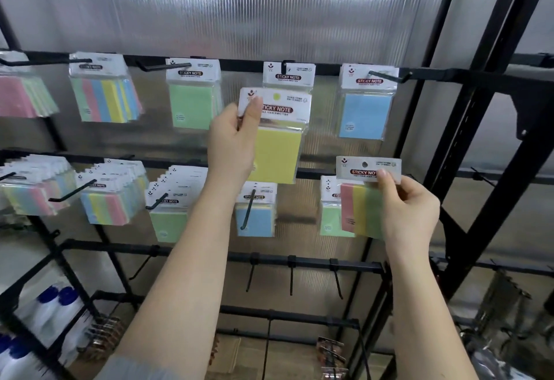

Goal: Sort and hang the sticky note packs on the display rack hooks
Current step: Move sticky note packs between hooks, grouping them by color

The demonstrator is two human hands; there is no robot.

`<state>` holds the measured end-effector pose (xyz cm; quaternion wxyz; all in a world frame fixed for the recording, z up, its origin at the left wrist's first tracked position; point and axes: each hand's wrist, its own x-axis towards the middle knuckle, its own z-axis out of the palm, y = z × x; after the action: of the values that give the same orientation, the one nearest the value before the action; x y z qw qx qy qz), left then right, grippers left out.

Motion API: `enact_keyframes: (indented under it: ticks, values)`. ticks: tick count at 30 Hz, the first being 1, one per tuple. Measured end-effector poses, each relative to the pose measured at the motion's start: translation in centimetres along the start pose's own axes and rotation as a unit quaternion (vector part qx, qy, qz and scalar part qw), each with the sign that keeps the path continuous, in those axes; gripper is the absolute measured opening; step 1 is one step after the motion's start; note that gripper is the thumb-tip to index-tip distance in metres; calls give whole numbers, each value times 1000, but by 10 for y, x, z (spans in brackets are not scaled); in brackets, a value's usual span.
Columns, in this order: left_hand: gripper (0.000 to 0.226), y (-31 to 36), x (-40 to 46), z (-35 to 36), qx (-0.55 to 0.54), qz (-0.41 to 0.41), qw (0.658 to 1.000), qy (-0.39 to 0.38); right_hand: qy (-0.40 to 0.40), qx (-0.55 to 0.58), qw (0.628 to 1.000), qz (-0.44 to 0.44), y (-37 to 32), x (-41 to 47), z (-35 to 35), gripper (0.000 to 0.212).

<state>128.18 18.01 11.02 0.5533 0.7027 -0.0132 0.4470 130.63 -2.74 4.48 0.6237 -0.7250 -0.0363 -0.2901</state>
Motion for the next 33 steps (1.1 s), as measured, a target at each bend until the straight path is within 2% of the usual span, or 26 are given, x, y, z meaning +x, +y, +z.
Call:
enact_keyframes:
  ticks: [6, 12, 19, 23, 33]
  values:
    - [39, 21, 10, 15, -46, 39, 998, 9, 1, -4, 1000, 1, -1, 3, 3, 34]
    - [39, 15, 21, 22, -61, 54, 996, 34, -1, 16, 1000, -1, 0, 5, 2, 31]
    - [44, 7, 29, 27, -46, 33, 995, 79, -2, 17, 1000, -2, 2, 7, 3, 33]
    - [38, -2, 35, 31, -28, 19, 997, 69, -10, 19, 1000, 2, 1, 6, 4, 34]
    - [39, -30, 77, 50, 56, -26, 998, 17, -12, 32, 999, 3, -2, 10, 11, 33]
